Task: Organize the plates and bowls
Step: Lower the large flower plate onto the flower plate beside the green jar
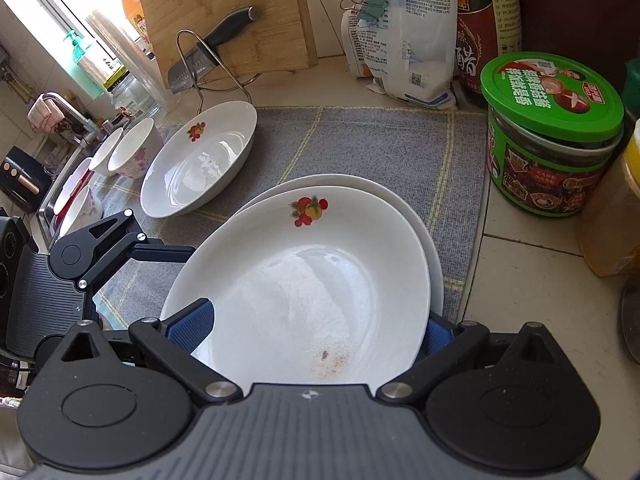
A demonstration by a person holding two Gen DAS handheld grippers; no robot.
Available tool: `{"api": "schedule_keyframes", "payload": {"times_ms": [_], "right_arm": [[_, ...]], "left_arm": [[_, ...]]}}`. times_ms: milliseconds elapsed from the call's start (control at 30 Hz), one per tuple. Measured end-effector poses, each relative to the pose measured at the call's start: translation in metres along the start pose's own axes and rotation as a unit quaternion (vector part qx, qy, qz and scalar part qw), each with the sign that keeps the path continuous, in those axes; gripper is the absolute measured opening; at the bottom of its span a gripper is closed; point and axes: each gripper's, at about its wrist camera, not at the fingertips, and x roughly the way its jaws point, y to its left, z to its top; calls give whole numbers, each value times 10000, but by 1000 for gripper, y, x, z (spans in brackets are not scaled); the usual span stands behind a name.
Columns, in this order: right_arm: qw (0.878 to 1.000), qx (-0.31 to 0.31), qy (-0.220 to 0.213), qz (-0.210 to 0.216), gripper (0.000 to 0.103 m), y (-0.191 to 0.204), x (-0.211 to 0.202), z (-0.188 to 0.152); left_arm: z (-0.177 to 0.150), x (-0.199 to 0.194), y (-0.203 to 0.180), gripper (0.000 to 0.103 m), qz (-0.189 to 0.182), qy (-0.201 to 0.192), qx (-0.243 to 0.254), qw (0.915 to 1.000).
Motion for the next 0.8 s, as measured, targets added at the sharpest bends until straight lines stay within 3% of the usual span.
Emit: {"api": "schedule_keyframes", "payload": {"times_ms": [800], "right_arm": [[9987,110,-98,-495,103,17,-8,-3]], "left_arm": [[-2,-4,4,102,27,-150,-210,9997]]}}
